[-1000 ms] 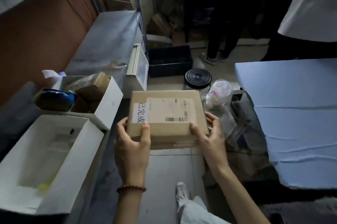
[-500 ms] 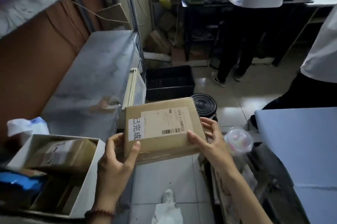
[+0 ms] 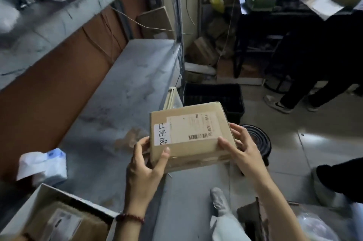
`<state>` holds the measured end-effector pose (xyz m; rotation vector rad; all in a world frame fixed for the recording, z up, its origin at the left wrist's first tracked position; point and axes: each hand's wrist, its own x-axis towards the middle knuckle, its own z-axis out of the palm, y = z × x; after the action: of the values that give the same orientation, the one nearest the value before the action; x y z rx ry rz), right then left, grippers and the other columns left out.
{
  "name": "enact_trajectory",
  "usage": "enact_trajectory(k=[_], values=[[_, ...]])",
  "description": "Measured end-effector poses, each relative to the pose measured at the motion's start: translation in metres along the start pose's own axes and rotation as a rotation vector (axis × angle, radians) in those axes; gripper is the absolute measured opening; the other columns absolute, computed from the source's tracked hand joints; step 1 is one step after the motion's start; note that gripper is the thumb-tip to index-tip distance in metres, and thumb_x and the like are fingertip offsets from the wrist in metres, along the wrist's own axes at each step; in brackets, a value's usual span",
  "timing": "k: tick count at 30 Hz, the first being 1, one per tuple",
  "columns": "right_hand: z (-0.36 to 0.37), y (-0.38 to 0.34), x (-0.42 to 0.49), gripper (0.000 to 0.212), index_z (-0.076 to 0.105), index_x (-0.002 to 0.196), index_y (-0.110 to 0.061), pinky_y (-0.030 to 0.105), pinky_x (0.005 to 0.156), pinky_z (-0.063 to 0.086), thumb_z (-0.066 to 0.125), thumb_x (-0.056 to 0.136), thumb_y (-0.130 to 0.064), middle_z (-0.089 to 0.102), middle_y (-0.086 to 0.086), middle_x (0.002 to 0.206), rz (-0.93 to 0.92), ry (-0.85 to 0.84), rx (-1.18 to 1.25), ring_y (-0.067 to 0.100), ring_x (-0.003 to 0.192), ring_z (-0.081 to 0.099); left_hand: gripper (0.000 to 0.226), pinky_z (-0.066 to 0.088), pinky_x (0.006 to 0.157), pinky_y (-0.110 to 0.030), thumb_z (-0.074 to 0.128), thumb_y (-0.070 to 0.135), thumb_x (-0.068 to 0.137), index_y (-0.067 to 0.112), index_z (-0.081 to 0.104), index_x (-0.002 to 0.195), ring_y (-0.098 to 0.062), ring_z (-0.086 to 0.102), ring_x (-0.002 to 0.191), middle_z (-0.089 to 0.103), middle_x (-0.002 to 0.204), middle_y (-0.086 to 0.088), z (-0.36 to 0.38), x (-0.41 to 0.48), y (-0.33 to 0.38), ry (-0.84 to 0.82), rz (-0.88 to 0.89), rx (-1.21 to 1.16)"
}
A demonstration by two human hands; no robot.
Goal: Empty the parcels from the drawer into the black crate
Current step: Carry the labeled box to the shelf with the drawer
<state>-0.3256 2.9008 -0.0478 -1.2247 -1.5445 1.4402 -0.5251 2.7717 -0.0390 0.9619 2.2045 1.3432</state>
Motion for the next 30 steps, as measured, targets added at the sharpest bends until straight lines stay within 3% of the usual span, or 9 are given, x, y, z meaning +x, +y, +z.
enact_trajectory(k=[2, 5, 9, 13, 15, 17, 22, 24, 30], values=[[0.002, -0.004, 0.043, 0.056, 0.053, 0.128, -0.037, 0.034, 0.092, 0.052, 0.069, 0.075, -0.047, 0.059, -0.015, 0.126, -0.017, -0.053, -0.016, 0.005, 0.112, 0.058, 0.045, 0.045, 0.078, -0.013, 0.066, 0.049, 0.077, 0.038, 0.05, 0.117, 0.022, 0.051, 0.094, 0.059, 0.107, 0.028, 0.011, 0.022, 0.001, 0.041, -0.025, -0.019], [-0.001, -0.006, 0.112, 0.047, 0.055, 0.128, -0.036, 0.031, 0.093, 0.051, 0.07, 0.084, -0.034, 0.057, -0.008, 0.127, -0.063, -0.127, -0.046, 0.004, 0.108, 0.058, 0.047, 0.043, 0.071, -0.005, 0.067, 0.048, 0.075, 0.034, 0.051, 0.116, 0.021, 0.053, 0.092, 0.059, 0.107, 0.025, 0.043, 0.059, 0.01, 0.127, -0.069, -0.041], [-0.03, -0.01, 0.204, 0.046, 0.055, 0.128, -0.039, 0.014, 0.082, 0.05, 0.07, 0.085, -0.037, 0.057, -0.016, 0.121, -0.087, -0.277, -0.121, -0.007, 0.101, 0.056, 0.045, 0.04, 0.074, -0.011, 0.07, 0.041, 0.078, 0.03, 0.051, 0.117, 0.015, 0.054, 0.091, 0.06, 0.107, 0.018, 0.104, 0.108, 0.029, 0.229, -0.146, -0.052], [-0.065, -0.018, 0.276, 0.041, 0.056, 0.12, -0.045, -0.001, 0.066, 0.042, 0.071, 0.082, -0.041, 0.06, -0.027, 0.113, -0.067, -0.307, -0.158, -0.019, 0.092, 0.054, 0.052, 0.047, 0.085, -0.026, 0.066, 0.052, 0.071, 0.034, 0.048, 0.116, -0.007, 0.058, 0.106, 0.059, 0.112, 0.019, 0.152, 0.15, 0.054, 0.212, -0.212, -0.087], [-0.07, -0.021, 0.311, 0.039, 0.057, 0.119, -0.044, -0.002, 0.067, 0.041, 0.07, 0.083, -0.042, 0.061, -0.028, 0.113, -0.063, -0.32, -0.17, -0.02, 0.092, 0.054, 0.058, 0.049, 0.091, -0.037, 0.064, 0.059, 0.066, 0.037, 0.046, 0.117, -0.012, 0.059, 0.107, 0.06, 0.116, 0.017, 0.167, 0.17, 0.06, 0.217, -0.236, -0.071], [-0.064, -0.024, 0.337, 0.039, 0.056, 0.12, -0.043, -0.003, 0.069, 0.039, 0.07, 0.084, -0.041, 0.06, -0.031, 0.112, -0.067, -0.362, -0.182, -0.023, 0.092, 0.053, 0.059, 0.049, 0.092, -0.039, 0.063, 0.06, 0.066, 0.038, 0.045, 0.118, -0.011, 0.058, 0.108, 0.059, 0.118, 0.015, 0.176, 0.186, 0.063, 0.237, -0.256, -0.065], [-0.03, -0.032, 0.391, 0.042, 0.056, 0.122, -0.043, 0.002, 0.068, 0.044, 0.07, 0.083, -0.044, 0.06, -0.026, 0.117, -0.073, -0.46, -0.21, -0.02, 0.093, 0.055, 0.061, 0.044, 0.083, -0.019, 0.063, 0.062, 0.066, 0.034, 0.053, 0.119, 0.008, 0.054, 0.102, 0.06, 0.111, 0.022, 0.173, 0.228, 0.066, 0.356, -0.282, -0.036], [-0.012, -0.035, 0.402, 0.045, 0.054, 0.124, -0.042, 0.007, 0.067, 0.048, 0.07, 0.082, -0.046, 0.061, -0.023, 0.119, -0.067, -0.498, -0.193, -0.015, 0.095, 0.057, 0.064, 0.042, 0.078, -0.015, 0.062, 0.064, 0.067, 0.033, 0.055, 0.122, 0.004, 0.056, 0.099, 0.061, 0.109, 0.02, 0.159, 0.241, 0.063, 0.384, -0.279, 0.014], [0.047, -0.042, 0.411, 0.052, 0.055, 0.123, -0.037, 0.007, 0.074, 0.049, 0.07, 0.076, -0.052, 0.061, -0.022, 0.119, -0.127, -0.647, -0.169, -0.01, 0.1, 0.058, 0.063, 0.048, 0.091, -0.036, 0.072, 0.048, 0.075, 0.025, 0.053, 0.131, -0.011, 0.055, 0.107, 0.059, 0.118, 0.007, 0.134, 0.248, 0.038, 0.539, -0.386, 0.057]])
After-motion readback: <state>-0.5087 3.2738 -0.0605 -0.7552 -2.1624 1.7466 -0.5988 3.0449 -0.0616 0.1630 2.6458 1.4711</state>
